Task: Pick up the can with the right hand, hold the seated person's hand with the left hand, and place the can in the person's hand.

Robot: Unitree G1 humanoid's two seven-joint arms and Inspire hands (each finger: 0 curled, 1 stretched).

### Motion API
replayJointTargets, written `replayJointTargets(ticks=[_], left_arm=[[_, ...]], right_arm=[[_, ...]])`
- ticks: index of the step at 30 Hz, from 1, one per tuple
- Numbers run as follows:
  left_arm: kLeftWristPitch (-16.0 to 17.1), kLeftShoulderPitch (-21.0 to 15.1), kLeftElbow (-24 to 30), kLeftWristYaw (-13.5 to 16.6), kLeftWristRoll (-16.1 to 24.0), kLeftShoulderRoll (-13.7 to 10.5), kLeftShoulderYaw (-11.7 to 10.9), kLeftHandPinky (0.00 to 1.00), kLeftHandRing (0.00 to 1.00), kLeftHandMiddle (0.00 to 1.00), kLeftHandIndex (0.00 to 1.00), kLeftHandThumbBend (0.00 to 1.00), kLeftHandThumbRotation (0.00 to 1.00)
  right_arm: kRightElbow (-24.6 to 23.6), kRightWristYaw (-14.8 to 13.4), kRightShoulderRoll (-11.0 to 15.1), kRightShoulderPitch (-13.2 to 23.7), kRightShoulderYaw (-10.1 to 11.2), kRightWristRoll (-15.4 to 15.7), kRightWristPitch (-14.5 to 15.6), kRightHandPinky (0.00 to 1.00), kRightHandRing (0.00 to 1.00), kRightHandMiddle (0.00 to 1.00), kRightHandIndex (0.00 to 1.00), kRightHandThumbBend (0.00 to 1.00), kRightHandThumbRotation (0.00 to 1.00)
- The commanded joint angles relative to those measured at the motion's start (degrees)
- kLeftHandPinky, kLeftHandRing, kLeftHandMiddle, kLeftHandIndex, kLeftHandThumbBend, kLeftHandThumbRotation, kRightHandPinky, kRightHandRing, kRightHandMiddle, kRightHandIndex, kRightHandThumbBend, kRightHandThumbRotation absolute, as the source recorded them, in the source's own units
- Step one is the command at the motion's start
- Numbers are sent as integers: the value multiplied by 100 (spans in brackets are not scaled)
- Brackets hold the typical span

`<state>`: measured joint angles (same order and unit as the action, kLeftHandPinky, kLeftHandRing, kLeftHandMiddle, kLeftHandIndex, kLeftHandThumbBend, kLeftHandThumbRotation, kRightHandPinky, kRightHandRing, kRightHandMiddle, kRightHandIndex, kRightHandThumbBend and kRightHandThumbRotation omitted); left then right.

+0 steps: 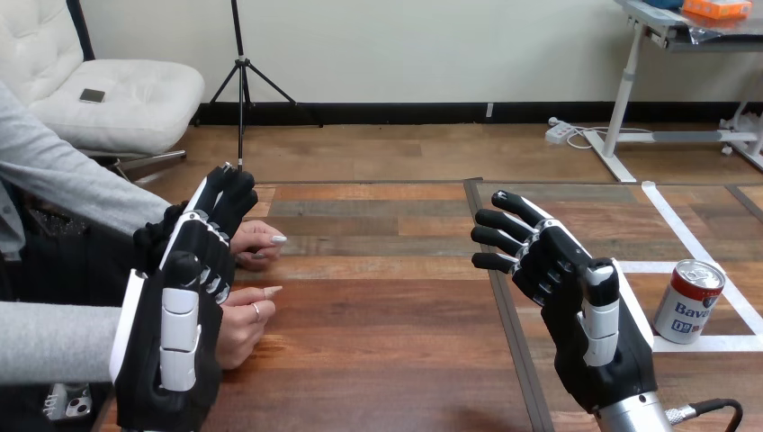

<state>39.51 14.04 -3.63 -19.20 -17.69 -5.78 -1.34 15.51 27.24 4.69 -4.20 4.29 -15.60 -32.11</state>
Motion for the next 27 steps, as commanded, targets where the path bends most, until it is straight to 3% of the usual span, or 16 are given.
replayJointTargets(ticks=[1,27], left_arm=[[6,-227,251,-35,-42,36,-19,100,94,93,94,64,99],[-125,-248,303,-41,-87,68,-13,100,95,94,95,64,99]], right_arm=[[-181,-43,0,219,-12,16,-72,74,82,82,85,100,100],[-167,-3,47,241,-7,24,-71,73,82,81,85,100,100]])
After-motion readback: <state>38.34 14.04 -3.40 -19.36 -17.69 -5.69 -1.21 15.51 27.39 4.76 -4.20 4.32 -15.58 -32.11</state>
